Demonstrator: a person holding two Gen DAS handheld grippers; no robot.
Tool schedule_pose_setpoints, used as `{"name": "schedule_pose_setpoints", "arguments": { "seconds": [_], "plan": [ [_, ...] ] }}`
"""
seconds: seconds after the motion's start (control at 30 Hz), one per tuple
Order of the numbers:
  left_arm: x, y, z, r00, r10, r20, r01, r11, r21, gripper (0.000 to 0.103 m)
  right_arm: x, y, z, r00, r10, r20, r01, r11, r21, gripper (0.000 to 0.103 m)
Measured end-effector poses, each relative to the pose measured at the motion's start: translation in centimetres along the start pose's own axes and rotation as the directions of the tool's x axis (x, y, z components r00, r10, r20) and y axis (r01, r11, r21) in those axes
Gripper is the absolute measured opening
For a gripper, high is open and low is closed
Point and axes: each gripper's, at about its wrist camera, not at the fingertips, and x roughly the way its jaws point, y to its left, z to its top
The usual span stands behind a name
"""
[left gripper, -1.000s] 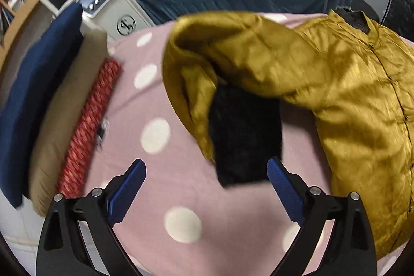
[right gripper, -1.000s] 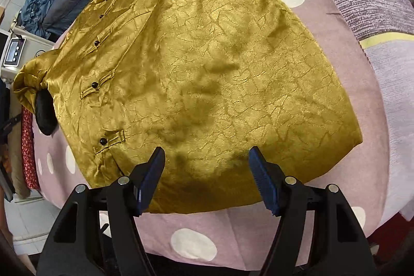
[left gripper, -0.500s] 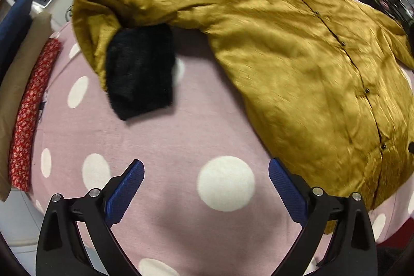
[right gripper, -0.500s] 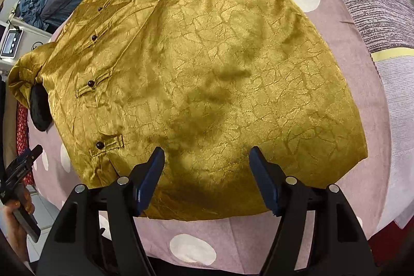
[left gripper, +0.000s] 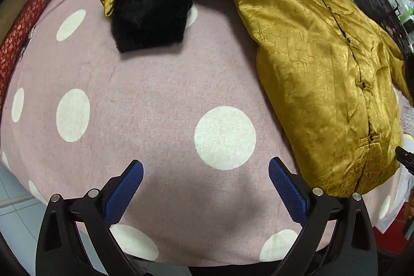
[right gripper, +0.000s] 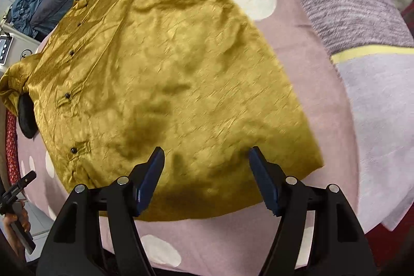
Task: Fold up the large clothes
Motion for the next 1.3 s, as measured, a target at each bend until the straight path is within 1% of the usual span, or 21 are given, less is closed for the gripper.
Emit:
{"name": "schedule_pose_setpoints", "arguments": {
  "seconds": [0.13,0.23,0.37,0.43,0.47,0.5,0.57,0.7,0.77,0.8,0.87,0.93,0.97,1.0,1.07,1.1,1.13,1.17,1.23,1.27,1.3],
  "plan": [
    [0.6,-1.3,0.1,0.997,-0.061,-0.038,0.062,0.998,0.011,0.093,-0.6,-1.4,2.1,0.997,-0.047,0.053,0.048,0.999,-0.009,0.068],
    [1.7,-2.9,-0.2,0.994,-0.087,-0.073,0.090,0.995,0.046,0.089,0.3,-2.7,3.2,0.996,-0.074,0.041,0.075,0.997,-0.015,0.068],
    [2.3,-4.4,-0.8,0.993,-0.073,-0.092,0.082,0.992,0.099,0.090,2.8,-4.0,3.3,0.993,-0.116,0.000,0.116,0.992,-0.038,0.069],
    [2.4,-4.7,-1.0,0.994,-0.064,-0.091,0.074,0.991,0.111,0.090,3.2,-3.3,2.8,0.988,-0.151,0.036,0.154,0.983,-0.098,0.068],
    [2.4,-4.6,-1.1,0.994,-0.063,-0.092,0.073,0.991,0.109,0.090,3.3,-2.6,2.5,0.987,-0.158,0.037,0.162,0.976,-0.143,0.062],
    [2.4,-4.4,-1.1,0.994,-0.064,-0.094,0.074,0.992,0.105,0.090,3.3,-1.9,2.2,0.987,-0.154,0.039,0.159,0.971,-0.177,0.043],
    [2.4,-4.0,-1.1,0.993,-0.064,-0.096,0.073,0.993,0.093,0.090,3.0,-0.7,1.6,0.994,-0.102,0.042,0.109,0.965,-0.239,0.014],
    [2.3,-3.1,-1.1,0.993,-0.066,-0.093,0.073,0.994,0.080,0.090,1.3,0.2,1.4,0.997,0.082,0.003,-0.081,0.981,-0.179,0.010],
    [2.2,-2.7,-1.1,0.994,-0.067,-0.087,0.074,0.994,0.076,0.090,-1.1,0.7,1.9,0.959,0.282,0.008,-0.280,0.955,-0.093,0.010],
    [2.2,-2.5,-1.2,0.993,-0.078,-0.086,0.083,0.994,0.067,0.091,-2.4,1.2,2.1,0.930,0.366,0.016,-0.364,0.929,-0.070,0.010],
    [2.3,-1.9,-1.3,0.990,-0.110,-0.086,0.114,0.993,0.039,0.091,-5.8,2.7,3.2,0.851,0.522,0.060,-0.519,0.853,-0.057,0.010],
    [2.4,-1.5,-1.4,0.987,-0.138,-0.089,0.139,0.990,0.014,0.092,-9.6,3.9,5.1,0.764,0.632,0.133,-0.630,0.774,-0.062,0.010],
    [2.4,-1.5,-1.4,0.986,-0.143,-0.087,0.144,0.989,0.008,0.092,-11.4,4.2,6.2,0.723,0.662,0.197,-0.665,0.745,-0.059,0.009],
    [2.5,-1.5,-1.3,0.986,-0.145,-0.084,0.146,0.989,0.008,0.092,-13.6,2.9,7.9,0.662,0.692,0.287,-0.715,0.699,-0.035,0.009],
    [2.6,-1.7,-1.6,0.986,-0.151,-0.076,0.153,0.988,0.019,0.092,-16.1,0.3,10.5,0.597,0.682,0.421,-0.758,0.652,0.018,0.008],
    [2.6,-2.0,-1.4,0.985,-0.154,-0.072,0.156,0.987,0.033,0.092,-16.7,-0.1,11.8,0.588,0.664,0.463,-0.760,0.650,0.032,0.008],
    [2.8,-2.8,-1.8,0.986,-0.152,-0.070,0.155,0.987,0.043,0.092,-17.5,-1.7,13.1,0.600,0.614,0.513,-0.734,0.677,0.049,0.008],
    [2.9,-3.2,-1.7,0.986,-0.149,-0.068,0.153,0.987,0.055,0.092,-18.0,-3.4,14.3,0.630,0.548,0.550,-0.692,0.717,0.078,0.008],
    [3.3,-4.8,-0.8,0.987,-0.150,-0.065,0.155,0.985,0.079,0.092,-17.7,-5.9,15.4,0.658,0.497,0.566,-0.670,0.730,0.137,0.008],
    [3.4,-5.3,-0.4,0.985,-0.160,-0.062,0.165,0.983,0.081,0.092,-17.1,-7.0,16.1,0.688,0.462,0.559,-0.643,0.745,0.177,0.008],
    [3.7,-6.1,0.0,0.982,-0.178,-0.061,0.182,0.980,0.077,0.092,-16.3,-7.8,16.6,0.738,0.407,0.539,-0.588,0.780,0.216,0.008]
  ]
}}
